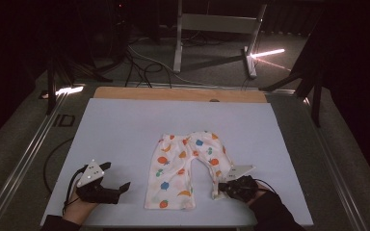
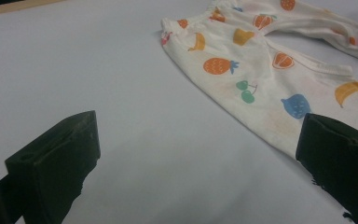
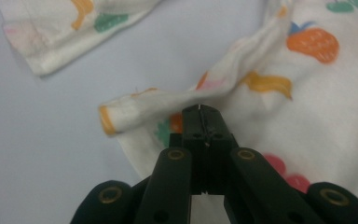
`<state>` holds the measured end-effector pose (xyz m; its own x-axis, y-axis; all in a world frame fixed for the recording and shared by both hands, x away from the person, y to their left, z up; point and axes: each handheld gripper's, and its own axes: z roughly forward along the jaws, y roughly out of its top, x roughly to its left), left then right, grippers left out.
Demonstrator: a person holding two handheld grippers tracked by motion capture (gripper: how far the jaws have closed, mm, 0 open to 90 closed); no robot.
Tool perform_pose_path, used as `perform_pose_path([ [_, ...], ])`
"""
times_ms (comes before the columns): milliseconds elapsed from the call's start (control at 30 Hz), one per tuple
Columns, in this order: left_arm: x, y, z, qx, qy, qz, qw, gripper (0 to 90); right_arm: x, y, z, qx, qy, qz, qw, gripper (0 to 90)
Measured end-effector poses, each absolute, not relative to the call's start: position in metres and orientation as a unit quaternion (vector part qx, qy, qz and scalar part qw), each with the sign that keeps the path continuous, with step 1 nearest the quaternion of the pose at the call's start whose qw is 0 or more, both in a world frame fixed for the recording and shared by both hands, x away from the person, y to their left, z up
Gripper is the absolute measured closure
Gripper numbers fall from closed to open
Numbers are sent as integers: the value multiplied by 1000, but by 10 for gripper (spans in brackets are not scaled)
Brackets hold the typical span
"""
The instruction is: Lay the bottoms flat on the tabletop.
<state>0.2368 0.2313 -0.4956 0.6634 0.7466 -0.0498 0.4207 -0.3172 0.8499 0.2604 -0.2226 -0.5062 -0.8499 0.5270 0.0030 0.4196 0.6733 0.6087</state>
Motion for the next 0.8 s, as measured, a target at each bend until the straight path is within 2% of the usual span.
perform_pose_path([
  [167,237,230,-495,792,367,179,454,5,262,-204,-496,250,905,329,104,900],
  [367,236,231,-496,793,368,176,453,5,260,-186,-506,205,925,308,80,900],
  [567,236,229,-497,796,363,174,452,5,257,-184,-505,216,919,325,55,900],
  [600,236,229,-497,797,363,173,451,5,256,-184,-503,213,919,327,62,887],
  [767,236,230,-496,796,363,174,453,5,246,-181,-500,201,916,343,49,635],
  [800,236,230,-496,795,363,174,454,5,244,-180,-503,184,922,334,61,633],
])
